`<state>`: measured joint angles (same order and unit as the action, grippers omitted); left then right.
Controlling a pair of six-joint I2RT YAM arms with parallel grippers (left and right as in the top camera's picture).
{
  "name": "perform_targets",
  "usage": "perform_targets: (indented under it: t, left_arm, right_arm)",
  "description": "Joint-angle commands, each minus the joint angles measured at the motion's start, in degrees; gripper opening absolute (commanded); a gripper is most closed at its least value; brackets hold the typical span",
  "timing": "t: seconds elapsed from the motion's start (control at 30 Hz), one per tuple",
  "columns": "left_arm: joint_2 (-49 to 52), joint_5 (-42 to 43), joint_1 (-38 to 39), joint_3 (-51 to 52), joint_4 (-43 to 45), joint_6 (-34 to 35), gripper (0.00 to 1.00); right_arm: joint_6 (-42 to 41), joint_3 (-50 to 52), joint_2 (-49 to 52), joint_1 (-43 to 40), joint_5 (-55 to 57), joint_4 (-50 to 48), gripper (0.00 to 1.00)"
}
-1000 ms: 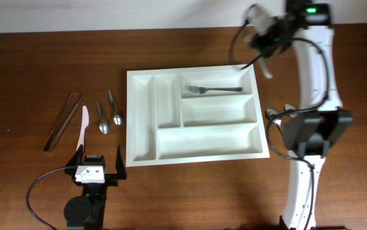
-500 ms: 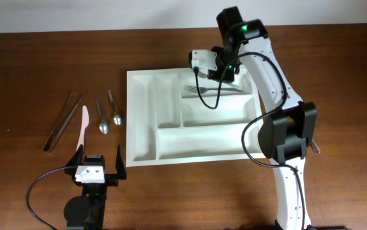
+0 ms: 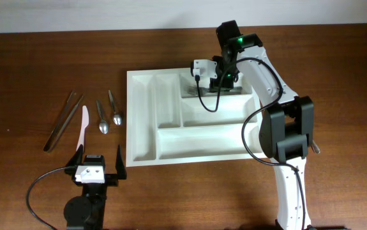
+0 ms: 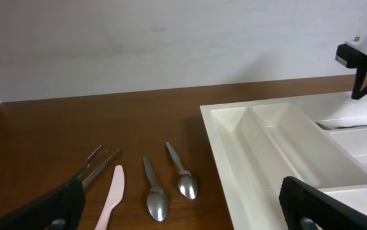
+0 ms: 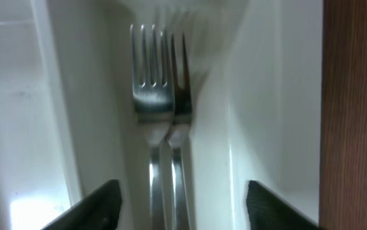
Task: Pack container
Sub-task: 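Carry the second fork into the top compartment and release, then lower the right gripper onto the upper large spoon and grasp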
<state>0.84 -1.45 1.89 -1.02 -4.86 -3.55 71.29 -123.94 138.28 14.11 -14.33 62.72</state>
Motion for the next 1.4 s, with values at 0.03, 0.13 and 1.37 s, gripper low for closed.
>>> perform_targets:
  t: [0.03, 0.13, 1.37]
  left_arm:
    - [-0.4, 0.7, -0.3, 0.5, 0.2, 0.3, 0.99]
    - [-0.4, 0.7, -0.3, 0.5, 0.2, 0.3, 0.99]
    - [-0.4, 0.7, -0.3, 0.5, 0.2, 0.3, 0.99]
  right_arm:
    - [-13.0, -2.4, -4.5, -2.0, 3.6, 1.1, 0.72]
    - [-25.9, -4.6, -7.6, -5.2, 6.0, 8.5, 0.73]
    - [-43.7, 23.2, -10.0, -31.1, 15.0, 6.3, 0.65]
